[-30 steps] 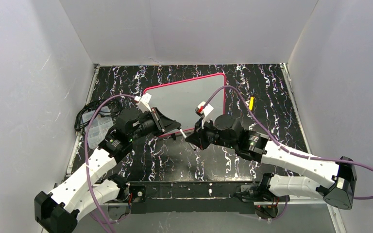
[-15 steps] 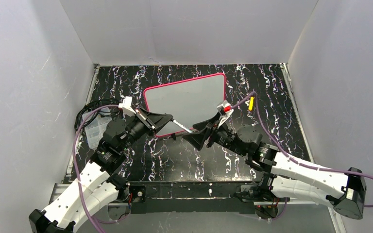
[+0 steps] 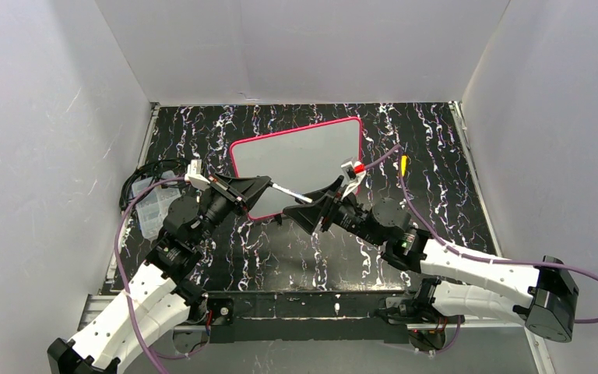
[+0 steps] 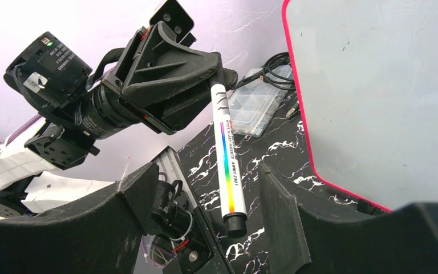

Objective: Write a sentence on the whiteboard
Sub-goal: Open the whiteboard marker at the center of the board.

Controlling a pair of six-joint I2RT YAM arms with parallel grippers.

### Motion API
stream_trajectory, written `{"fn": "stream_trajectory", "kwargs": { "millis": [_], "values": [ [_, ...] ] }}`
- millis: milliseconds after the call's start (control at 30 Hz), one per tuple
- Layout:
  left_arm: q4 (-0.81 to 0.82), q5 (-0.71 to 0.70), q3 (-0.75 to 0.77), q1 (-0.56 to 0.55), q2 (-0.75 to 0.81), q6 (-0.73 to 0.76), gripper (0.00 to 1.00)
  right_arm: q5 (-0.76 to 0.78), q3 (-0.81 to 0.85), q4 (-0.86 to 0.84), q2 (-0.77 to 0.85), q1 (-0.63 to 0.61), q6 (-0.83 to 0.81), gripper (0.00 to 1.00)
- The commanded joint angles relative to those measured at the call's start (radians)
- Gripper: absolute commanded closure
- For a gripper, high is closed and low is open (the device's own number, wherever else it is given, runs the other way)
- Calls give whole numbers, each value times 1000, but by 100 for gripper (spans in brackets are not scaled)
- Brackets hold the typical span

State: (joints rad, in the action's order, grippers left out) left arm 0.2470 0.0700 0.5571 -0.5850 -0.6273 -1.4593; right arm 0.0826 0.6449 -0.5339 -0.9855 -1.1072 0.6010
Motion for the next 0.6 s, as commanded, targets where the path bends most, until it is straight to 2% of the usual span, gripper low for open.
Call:
{"fn": "stream_trajectory", "kwargs": {
  "millis": [0,267,567],
  "values": [
    [35,-39,-15,-4,19,-27,100,54,47,-82,-3,-3,2,29],
    [42,-40,-25,-5,10,-39,100,92,59,-88,-12,-3,-6,33],
    [54,-43,-33,-6,2,-50,100,69,85,-89,-39,-3,-13,50]
  ]
}}
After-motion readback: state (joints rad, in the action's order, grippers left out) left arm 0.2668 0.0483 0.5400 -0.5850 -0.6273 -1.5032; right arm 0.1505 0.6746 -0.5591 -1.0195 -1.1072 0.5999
